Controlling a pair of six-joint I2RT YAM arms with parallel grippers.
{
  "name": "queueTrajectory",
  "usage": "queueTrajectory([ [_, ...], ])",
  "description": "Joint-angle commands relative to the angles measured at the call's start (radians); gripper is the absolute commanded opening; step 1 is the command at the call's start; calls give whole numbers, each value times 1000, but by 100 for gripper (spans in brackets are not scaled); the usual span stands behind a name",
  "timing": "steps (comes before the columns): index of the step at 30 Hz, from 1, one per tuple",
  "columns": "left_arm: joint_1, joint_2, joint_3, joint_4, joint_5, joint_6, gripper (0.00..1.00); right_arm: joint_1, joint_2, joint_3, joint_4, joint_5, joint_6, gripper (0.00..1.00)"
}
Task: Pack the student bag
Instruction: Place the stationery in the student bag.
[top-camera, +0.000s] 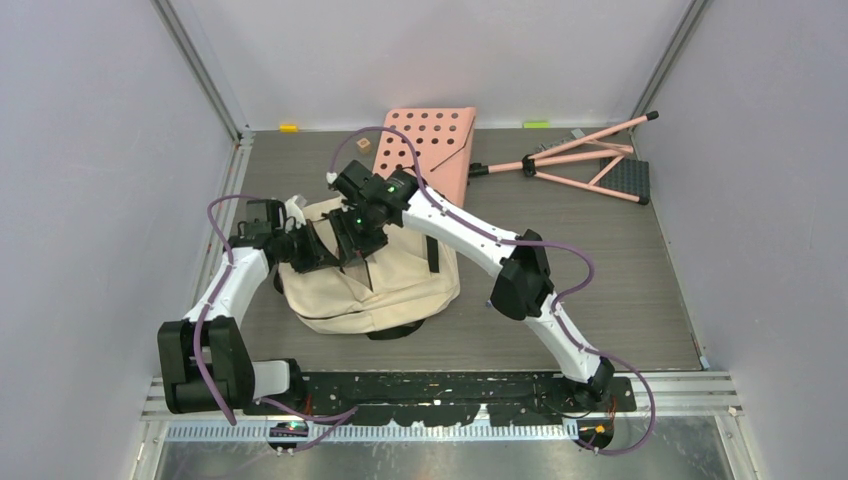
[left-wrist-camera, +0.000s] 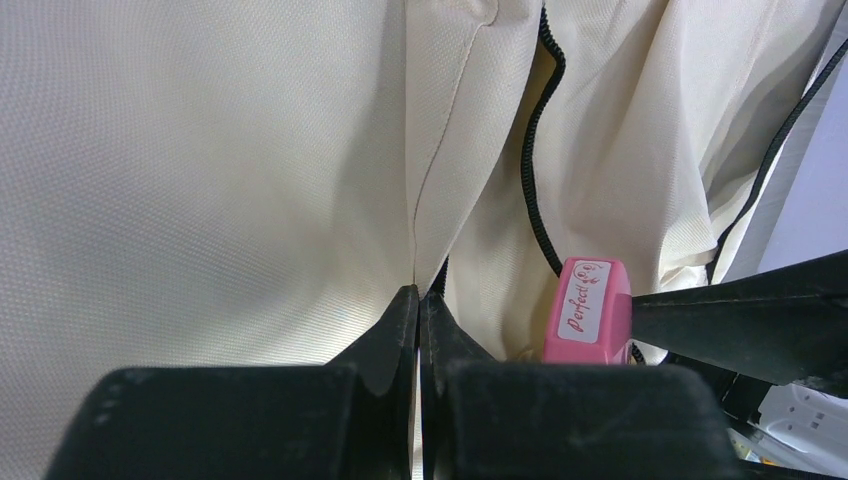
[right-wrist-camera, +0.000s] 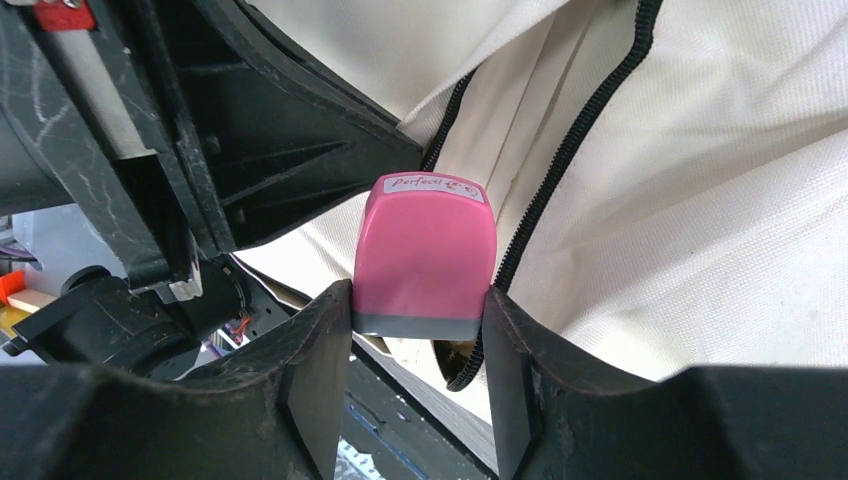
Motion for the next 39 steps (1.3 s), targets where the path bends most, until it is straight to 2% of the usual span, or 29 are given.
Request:
queueTrajectory([
  [1,7,-16,18,-2,27,-6,0,21,1,68,-62,-30,-25,21],
  [7,7,-16,13,3,29,-10,0,41,2,76,-78,-66,-56,21],
  [11,7,-14,12,6,33,-12,0,67,37,136,-118,-60,-81,21],
  [25,7,-29,7,2,21,-11,0,66,32,96,-178,294,6,16],
  [32,7,-32,7,2,18,-10,0,60,95,168,-322,388,18,16],
  [36,6,-32,6,2,18,-10,0,62,86,160,-332,394,12,20],
  [39,7,-33,6,2,18,-10,0,71,65,118,-296,338,-24,27],
])
